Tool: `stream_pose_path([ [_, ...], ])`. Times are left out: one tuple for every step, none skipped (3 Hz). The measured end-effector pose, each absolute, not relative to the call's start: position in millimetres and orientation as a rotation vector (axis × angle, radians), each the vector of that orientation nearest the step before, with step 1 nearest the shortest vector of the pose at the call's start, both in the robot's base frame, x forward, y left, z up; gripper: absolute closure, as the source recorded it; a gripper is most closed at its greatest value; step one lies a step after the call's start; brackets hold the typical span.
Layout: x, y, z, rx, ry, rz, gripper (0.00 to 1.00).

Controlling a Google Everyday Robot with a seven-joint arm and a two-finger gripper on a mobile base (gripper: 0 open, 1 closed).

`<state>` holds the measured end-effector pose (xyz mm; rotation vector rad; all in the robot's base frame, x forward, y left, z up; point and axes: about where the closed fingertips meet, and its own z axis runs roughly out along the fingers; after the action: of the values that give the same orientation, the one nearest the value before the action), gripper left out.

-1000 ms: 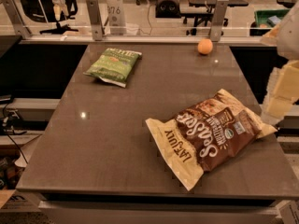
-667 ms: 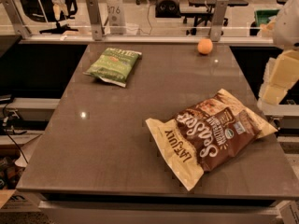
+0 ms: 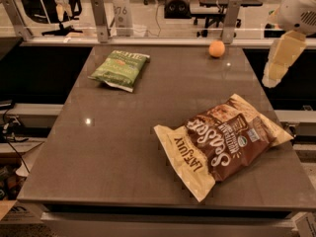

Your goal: Move orange near green jalapeno chip bag

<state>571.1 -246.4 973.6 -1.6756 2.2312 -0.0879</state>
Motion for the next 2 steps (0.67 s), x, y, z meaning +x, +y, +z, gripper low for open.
stream_pose_path([
  [614.1, -257.8, 970.3, -1.632, 2.227, -0.122, 0.0],
  [646.3, -265.3, 963.8, -1.588, 2.226, -0.158, 0.0],
])
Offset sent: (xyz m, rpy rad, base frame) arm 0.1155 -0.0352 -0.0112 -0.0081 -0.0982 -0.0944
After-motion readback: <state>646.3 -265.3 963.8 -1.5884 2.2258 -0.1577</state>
